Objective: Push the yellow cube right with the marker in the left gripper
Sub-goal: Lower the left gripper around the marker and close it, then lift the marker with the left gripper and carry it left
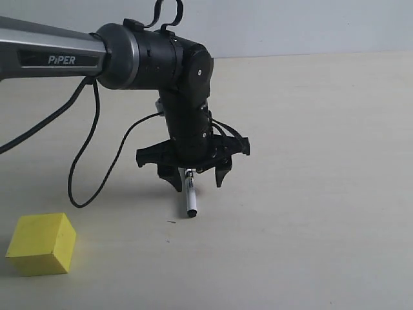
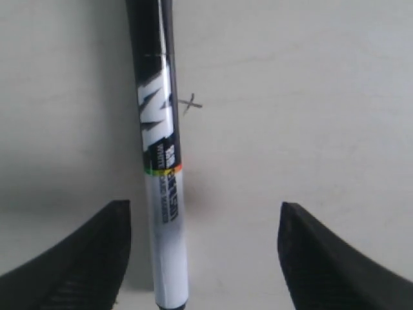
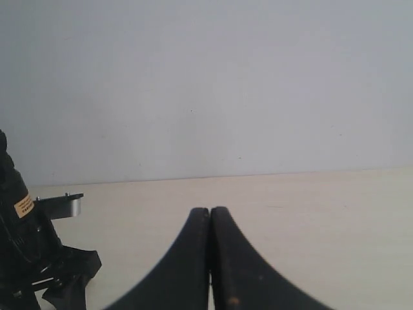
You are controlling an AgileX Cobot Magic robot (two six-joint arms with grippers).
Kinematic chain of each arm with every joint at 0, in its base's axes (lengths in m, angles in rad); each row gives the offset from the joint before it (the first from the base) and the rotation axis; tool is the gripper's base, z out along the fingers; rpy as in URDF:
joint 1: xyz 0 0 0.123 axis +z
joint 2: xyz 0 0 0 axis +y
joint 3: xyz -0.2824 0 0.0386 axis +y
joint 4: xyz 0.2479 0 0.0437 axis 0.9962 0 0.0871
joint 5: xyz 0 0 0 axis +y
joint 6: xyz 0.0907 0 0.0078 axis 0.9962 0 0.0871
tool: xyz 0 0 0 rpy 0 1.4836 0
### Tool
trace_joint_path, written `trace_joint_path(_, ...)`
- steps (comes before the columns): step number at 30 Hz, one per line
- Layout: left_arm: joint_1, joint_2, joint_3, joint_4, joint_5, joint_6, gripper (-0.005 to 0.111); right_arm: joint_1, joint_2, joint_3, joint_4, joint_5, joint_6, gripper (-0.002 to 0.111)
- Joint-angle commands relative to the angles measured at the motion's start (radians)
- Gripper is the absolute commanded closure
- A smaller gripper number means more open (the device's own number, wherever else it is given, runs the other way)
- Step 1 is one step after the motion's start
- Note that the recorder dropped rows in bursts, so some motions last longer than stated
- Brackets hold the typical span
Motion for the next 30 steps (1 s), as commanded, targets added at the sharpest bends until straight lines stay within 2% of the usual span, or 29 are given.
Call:
trace_joint_path(1, 0.016, 0.003, 0.003, -0.018, 0.031, 0.010, 0.044, -0.004, -0.006, 0.004, -0.004, -0.005, -0.003, 0.108)
trace_joint_path(4, 0.020, 0.003, 0.003, -0.034, 0.065, 0.058, 0.044, -0.004, -0.006, 0.004, -0.004, -0.005, -0.003, 0.108)
trace_joint_path(22, 0.020, 0.027, 0.003, -0.057, 0.067, 0.058, 0.044, -0.004, -0.006, 0.004, -0.004, -0.005, -0.003, 0.108)
trace_joint_path(25, 0.020, 0.028, 0.003, -0.057, 0.063, 0.058, 0.051, -0.004, -0.006, 0.004, -0.004, -0.005, -0.003, 0.108)
trace_joint_path(30, 0.020, 0.033, 0.003, -0.049, 0.049, 0.058, 0.076, -0.004, -0.006, 0.004, -0.004, -0.005, -0.003, 0.108)
